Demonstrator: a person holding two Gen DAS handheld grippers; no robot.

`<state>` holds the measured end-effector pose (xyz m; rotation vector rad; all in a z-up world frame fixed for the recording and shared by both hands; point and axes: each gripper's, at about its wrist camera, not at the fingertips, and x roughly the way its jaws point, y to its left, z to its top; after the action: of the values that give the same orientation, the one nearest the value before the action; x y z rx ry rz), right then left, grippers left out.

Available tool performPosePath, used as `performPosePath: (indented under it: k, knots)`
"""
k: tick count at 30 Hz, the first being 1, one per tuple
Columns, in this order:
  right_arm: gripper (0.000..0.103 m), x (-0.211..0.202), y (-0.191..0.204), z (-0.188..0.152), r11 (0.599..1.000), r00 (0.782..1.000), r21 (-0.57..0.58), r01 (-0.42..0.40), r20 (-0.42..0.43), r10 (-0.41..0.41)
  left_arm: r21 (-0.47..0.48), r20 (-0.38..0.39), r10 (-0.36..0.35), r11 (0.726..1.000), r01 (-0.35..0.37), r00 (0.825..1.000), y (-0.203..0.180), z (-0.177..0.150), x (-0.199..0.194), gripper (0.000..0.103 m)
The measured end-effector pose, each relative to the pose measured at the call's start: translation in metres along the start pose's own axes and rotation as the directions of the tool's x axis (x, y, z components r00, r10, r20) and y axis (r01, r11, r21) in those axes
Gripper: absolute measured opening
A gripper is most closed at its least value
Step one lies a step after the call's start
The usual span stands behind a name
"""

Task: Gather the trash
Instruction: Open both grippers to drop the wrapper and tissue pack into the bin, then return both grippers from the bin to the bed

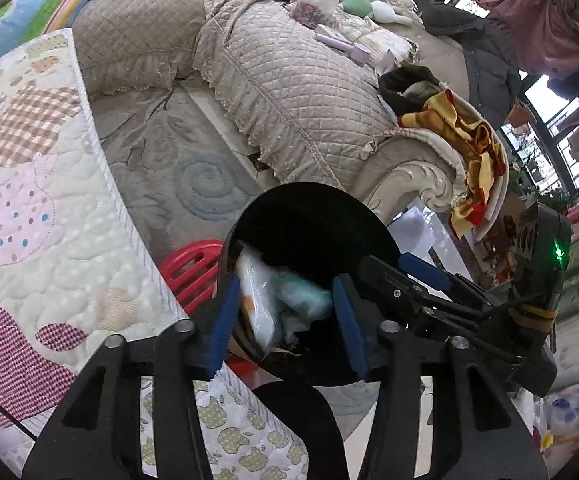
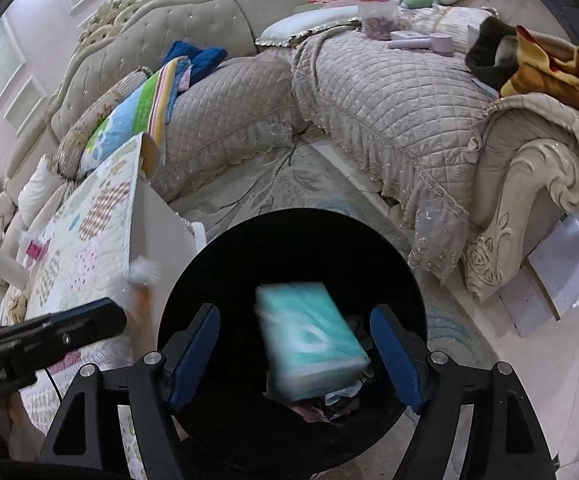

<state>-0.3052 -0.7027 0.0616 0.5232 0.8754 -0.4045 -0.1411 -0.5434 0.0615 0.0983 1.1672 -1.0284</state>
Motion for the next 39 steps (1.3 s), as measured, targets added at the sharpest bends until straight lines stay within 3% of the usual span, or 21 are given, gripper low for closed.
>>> performPosePath:
  k: [11,25,29,39]
  knots:
    - [0.076,0.01,0.027,-0.003,0.998,0.999,-0.057,-0.026,-0.034,0.024,-0.038,0.038,0.095,0.995,-0.094,0.995,0.026,-0.01,-0.023,0.047]
    - [0.076,0.018,0.112,-0.008,0.972,0.992,-0.205,-0.113,-0.069,0.101,-0.157,0.079,0.266,0.955,-0.252,0.961,0.114,-0.035,-0.084,0.047]
    - [0.076,0.022,0.148,-0.014,0.951,0.985,-0.263,-0.164,-0.093,0.144,-0.231,0.08,0.326,0.925,-0.301,0.942,0.163,-0.044,-0.111,0.047]
    - [0.076,0.043,0.249,-0.026,0.879,0.958,-0.386,-0.279,-0.171,0.23,-0.435,0.043,0.486,0.796,-0.421,0.873,0.297,-0.058,-0.169,0.047]
